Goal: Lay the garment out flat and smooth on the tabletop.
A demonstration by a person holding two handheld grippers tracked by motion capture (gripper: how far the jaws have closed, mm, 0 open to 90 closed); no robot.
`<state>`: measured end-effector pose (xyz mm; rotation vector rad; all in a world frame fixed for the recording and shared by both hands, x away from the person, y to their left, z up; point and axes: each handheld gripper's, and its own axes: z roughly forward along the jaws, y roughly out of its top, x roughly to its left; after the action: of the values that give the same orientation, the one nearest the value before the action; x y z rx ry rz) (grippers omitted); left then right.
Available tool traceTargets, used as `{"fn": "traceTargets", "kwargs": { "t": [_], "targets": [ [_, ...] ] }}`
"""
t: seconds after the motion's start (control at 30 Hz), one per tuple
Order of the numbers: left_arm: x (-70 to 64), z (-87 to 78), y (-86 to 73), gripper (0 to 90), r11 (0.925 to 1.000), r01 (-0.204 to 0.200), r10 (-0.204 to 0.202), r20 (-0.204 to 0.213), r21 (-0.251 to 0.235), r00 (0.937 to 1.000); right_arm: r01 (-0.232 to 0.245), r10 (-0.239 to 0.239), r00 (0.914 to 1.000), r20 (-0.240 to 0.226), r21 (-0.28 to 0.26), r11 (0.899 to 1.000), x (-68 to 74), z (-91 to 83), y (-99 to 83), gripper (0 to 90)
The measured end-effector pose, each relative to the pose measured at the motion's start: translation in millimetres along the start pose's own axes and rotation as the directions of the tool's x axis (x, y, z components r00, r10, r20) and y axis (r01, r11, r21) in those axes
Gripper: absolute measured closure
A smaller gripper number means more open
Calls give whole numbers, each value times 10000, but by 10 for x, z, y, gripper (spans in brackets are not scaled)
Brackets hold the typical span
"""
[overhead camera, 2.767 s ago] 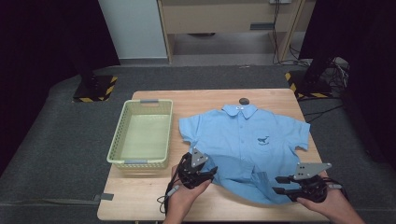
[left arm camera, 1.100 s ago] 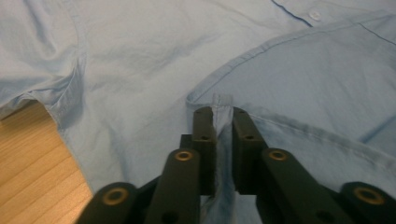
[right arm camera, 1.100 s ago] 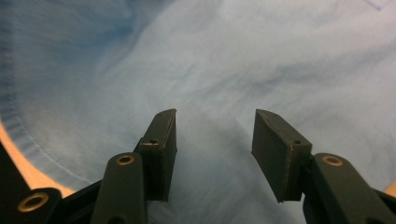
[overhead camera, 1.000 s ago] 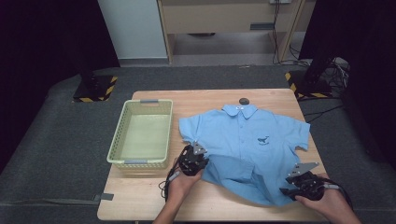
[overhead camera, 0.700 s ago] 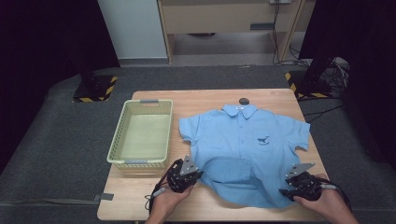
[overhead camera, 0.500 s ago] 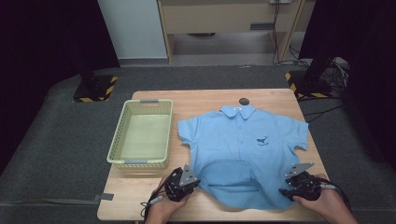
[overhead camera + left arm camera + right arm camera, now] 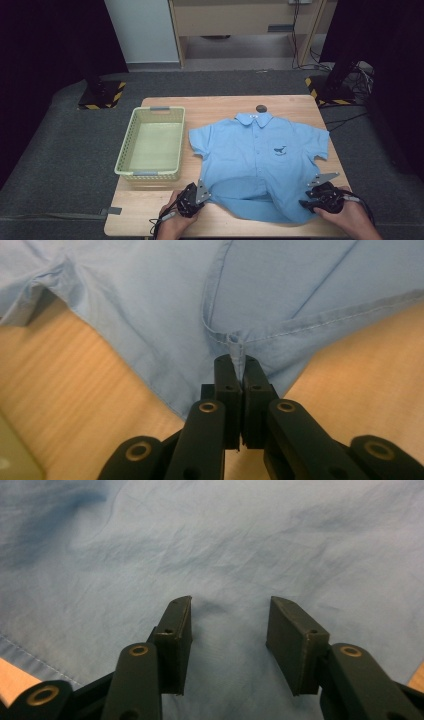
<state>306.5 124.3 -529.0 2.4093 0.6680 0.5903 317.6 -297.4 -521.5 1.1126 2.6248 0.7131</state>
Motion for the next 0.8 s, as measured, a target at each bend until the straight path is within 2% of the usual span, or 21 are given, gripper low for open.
{"fn": "traceTargets", "kwargs": {
  "t": [0.07,0.27,0.37,0.43,0.5,0.57,0.67,0.8],
  "targets": [
    [51,43,15,890,9999,138,-139,-257,-32,9996,-60,60,10000,56,-76,10000,-5,16,22,539],
    [110,38,-30,856,9986,490,-496,-332,-200,9982,-73,75,9999,99,-160,9998,0,34,46,547],
    [101,-11,-78,774,9986,482,-491,-475,-208,9977,6,-5,10000,46,-205,9998,8,23,22,543],
    [118,-47,-107,675,9971,727,-738,-527,-231,9959,88,-87,10000,28,-246,9997,7,18,4,500],
    [132,-110,-121,614,9936,1046,-1065,-429,-431,9934,125,-125,9999,25,-18,9999,5,-14,12,487],
    [124,-185,-108,584,9912,1159,-1187,-428,-635,9920,-27,29,10000,53,-360,9993,-16,-118,32,505],
    [95,-291,-62,551,9873,1272,-1307,-311,-952,9909,-119,130,9997,228,-463,9989,-31,-261,34,573],
    [21,-409,38,534,9804,1403,-1410,48,-1384,9900,91,-99,9994,327,235,9997,9,-285,-81,629]
  ]
}}
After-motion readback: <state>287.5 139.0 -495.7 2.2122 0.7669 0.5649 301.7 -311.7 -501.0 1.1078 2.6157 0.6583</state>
